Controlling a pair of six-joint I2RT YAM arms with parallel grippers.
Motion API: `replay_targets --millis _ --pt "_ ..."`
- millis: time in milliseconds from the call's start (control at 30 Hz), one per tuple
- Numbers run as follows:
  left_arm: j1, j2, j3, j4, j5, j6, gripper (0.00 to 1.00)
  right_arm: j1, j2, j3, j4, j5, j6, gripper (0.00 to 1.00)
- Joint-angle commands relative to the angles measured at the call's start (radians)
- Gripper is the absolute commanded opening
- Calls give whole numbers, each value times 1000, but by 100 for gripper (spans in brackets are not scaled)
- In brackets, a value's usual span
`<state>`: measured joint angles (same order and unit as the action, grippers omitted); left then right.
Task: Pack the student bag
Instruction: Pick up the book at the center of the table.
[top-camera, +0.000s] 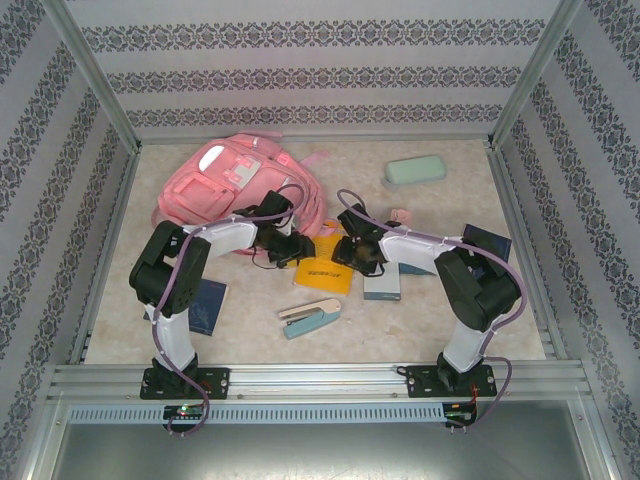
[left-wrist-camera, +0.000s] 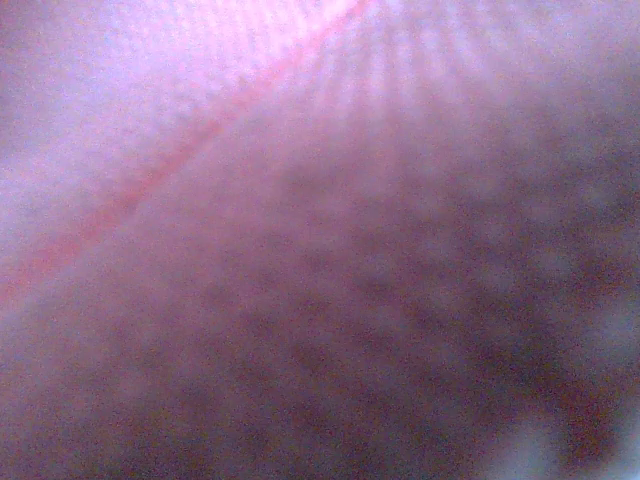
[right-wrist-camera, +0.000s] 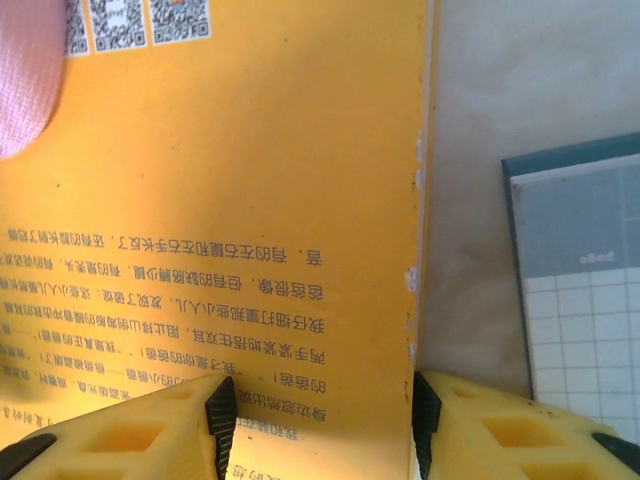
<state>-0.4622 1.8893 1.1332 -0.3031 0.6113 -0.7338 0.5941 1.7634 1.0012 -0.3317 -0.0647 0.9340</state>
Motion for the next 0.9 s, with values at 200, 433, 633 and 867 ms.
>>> replay_targets --millis 200,433,633,867 --pt "-19 -85 -33 537 363 -250 48 9 -9 -28 89 -89 19 51" --pt "-16 -60 -35 458 341 -210 46 2 -20 -35 88 -84 19 51" --pt "-15 -41 38 124 236 -9 41 1 -37 -50 88 -71 20 51" --pt "-15 -60 52 59 204 37 20 -2 -75 -50 73 -52 10 51"
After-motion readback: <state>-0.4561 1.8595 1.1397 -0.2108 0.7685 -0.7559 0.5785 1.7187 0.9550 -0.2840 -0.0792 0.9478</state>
